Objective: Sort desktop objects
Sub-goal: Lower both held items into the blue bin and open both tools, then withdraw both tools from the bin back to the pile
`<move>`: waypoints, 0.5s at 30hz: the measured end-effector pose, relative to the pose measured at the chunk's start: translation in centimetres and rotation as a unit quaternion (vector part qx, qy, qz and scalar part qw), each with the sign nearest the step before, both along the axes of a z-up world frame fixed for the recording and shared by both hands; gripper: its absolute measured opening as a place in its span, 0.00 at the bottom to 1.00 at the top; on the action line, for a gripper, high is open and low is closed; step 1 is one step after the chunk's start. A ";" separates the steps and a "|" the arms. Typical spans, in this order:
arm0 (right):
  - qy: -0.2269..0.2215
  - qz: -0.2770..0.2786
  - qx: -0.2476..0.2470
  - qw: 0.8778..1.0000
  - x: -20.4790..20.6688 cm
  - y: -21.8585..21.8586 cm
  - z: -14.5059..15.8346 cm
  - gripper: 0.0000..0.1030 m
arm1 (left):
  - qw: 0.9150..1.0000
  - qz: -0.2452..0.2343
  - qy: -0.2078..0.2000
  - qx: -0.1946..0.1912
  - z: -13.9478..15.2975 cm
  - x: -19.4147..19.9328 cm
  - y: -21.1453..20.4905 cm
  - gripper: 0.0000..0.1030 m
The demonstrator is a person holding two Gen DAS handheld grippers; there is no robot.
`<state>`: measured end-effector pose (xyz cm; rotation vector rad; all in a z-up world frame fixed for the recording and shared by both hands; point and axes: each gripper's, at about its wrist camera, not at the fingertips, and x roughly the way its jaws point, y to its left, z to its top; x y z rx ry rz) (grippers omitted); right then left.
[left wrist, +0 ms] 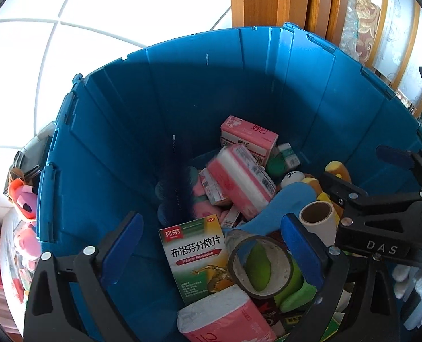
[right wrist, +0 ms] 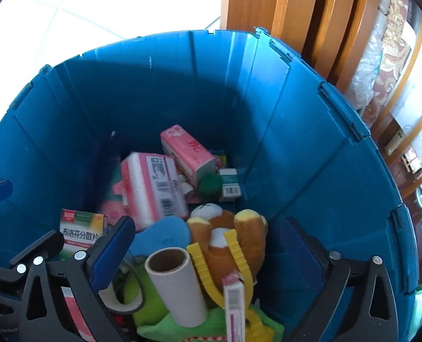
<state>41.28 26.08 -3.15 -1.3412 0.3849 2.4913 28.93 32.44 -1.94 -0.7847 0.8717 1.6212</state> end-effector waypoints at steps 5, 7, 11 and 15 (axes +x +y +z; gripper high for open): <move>-0.001 0.000 0.023 1.000 0.1 -0.5 0.2 1.00 | 1.000 -0.001 0.000 0.011 0.4 0.2 -0.4 0.96; 0.001 0.002 0.029 1.000 0.2 -0.7 0.5 1.00 | 1.000 -0.003 -0.005 0.019 0.7 0.2 -0.6 0.96; 0.020 -0.001 0.037 0.999 0.9 -0.7 2.1 1.00 | 0.998 -0.002 -0.012 0.054 2.5 0.1 -1.8 0.96; 0.059 -0.003 0.040 0.997 2.7 -1.2 5.4 1.00 | 0.996 -0.005 -0.059 0.071 5.7 -0.8 -3.7 0.96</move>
